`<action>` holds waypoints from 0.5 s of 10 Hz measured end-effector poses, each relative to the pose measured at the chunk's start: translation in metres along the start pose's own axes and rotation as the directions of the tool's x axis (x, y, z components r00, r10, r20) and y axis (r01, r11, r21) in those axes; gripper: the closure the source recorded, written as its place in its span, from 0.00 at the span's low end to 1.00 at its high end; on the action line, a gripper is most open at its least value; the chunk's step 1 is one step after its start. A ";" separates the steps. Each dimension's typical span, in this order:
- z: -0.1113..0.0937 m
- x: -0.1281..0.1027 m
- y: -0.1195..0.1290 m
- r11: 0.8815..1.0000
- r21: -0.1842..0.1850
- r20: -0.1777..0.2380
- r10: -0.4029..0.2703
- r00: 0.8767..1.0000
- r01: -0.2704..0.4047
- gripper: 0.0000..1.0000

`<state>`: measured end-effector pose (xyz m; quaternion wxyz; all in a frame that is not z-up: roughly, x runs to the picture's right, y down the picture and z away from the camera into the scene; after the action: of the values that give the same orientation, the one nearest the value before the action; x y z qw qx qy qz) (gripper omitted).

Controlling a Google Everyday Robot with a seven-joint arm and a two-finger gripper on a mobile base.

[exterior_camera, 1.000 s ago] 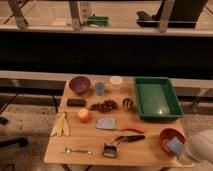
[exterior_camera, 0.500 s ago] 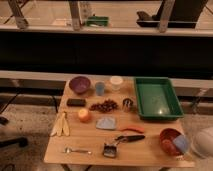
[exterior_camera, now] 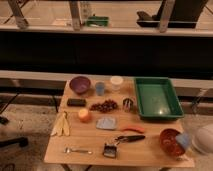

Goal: Wipe red bowl with sponge

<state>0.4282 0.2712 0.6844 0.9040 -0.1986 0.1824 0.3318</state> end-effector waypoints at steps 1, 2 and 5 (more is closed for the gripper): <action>-0.001 -0.005 -0.002 1.000 0.007 0.006 -0.004 1.000 0.004 1.00; -0.001 -0.011 -0.005 1.000 0.013 0.010 -0.009 1.000 0.009 1.00; -0.001 -0.034 -0.009 0.999 0.023 0.022 -0.039 0.999 0.039 1.00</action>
<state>0.4099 0.2458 0.7012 0.9144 -0.1883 0.1720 0.3142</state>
